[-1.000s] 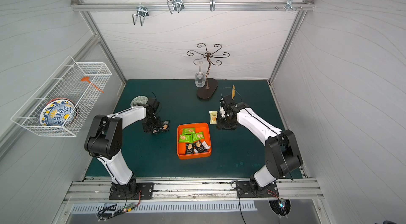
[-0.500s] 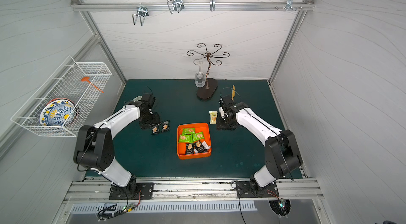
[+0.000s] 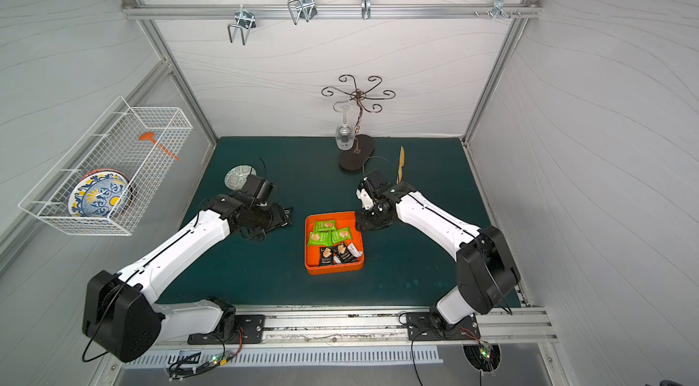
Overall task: Take the cookies out of the storage box
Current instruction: Pick up the cookie from the storage box.
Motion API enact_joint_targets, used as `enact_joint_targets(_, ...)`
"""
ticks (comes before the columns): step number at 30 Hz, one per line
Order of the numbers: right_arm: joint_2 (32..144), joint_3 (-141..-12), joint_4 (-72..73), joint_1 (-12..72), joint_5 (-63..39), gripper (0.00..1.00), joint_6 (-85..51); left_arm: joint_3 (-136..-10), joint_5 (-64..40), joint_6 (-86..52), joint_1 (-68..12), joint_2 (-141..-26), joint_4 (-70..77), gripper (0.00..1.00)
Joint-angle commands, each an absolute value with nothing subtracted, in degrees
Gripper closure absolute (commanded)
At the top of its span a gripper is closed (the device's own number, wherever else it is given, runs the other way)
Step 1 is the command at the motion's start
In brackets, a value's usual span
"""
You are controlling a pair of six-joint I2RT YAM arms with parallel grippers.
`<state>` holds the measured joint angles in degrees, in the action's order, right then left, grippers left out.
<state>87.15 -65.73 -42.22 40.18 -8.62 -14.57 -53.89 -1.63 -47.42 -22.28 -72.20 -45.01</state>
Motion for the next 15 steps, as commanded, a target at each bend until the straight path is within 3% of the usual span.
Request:
enact_joint_targets(1,86.82,-67.05,-41.51,43.58,-10.85,0.45,-10.50,-52.38,-4.10,-52.18,-22.41,-72.05,-40.82,0.33)
enact_joint_targets(6,90.69,-68.22,-44.01,48.05,-6.74,0.44,-11.71,-51.99,-4.76,-50.13,-22.42,-73.70,-40.24,0.33)
enact_joint_targets(15,97.11,-69.41,-43.77,52.15,-4.15,0.32,-17.85,-50.46,-4.89,-47.31,-21.63,-72.92,-39.02,0.33)
